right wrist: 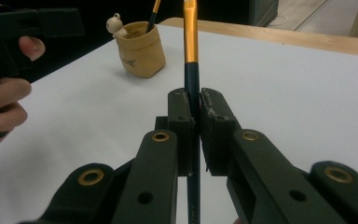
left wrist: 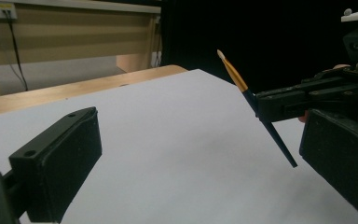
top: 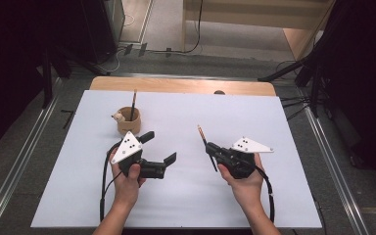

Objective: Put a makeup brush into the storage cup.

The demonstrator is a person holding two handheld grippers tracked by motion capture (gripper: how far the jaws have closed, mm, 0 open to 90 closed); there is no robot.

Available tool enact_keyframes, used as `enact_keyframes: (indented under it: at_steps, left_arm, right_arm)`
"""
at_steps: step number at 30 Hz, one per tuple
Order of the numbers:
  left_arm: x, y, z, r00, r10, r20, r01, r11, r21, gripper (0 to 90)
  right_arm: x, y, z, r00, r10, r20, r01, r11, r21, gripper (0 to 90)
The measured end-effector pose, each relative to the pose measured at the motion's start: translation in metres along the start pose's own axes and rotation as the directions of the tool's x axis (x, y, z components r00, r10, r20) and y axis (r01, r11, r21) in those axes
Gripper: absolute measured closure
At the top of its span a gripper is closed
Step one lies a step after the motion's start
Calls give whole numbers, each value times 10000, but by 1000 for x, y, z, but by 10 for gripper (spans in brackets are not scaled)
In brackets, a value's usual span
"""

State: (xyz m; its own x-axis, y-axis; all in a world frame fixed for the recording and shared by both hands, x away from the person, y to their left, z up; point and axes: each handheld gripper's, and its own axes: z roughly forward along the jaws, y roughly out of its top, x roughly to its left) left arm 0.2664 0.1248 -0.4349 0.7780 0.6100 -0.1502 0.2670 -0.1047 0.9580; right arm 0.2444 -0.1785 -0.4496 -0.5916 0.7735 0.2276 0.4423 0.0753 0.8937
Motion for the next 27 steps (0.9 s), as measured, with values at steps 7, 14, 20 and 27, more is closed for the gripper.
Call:
enact_keyframes:
  at_steps: [7,14,20,27]
  left_arm:
    - [2,-2,6,9967,-574,574,570,9983,82,0]
    - [0,-3,14,9908,-1187,647,1170,9927,295,147]
    - [-7,-3,19,9813,-1741,819,1710,9843,445,317]
    - [-8,-4,23,9591,-2554,1220,2504,9666,544,492]
  right_arm:
    - [5,-2,-2,9997,-4,-258,-3,9995,-302,846]
    - [16,-4,2,9981,-227,-573,208,9992,-333,846]
    - [24,-7,5,9962,-298,-819,268,9989,-374,846]
    - [29,-9,8,9949,-397,-930,365,9987,-352,846]
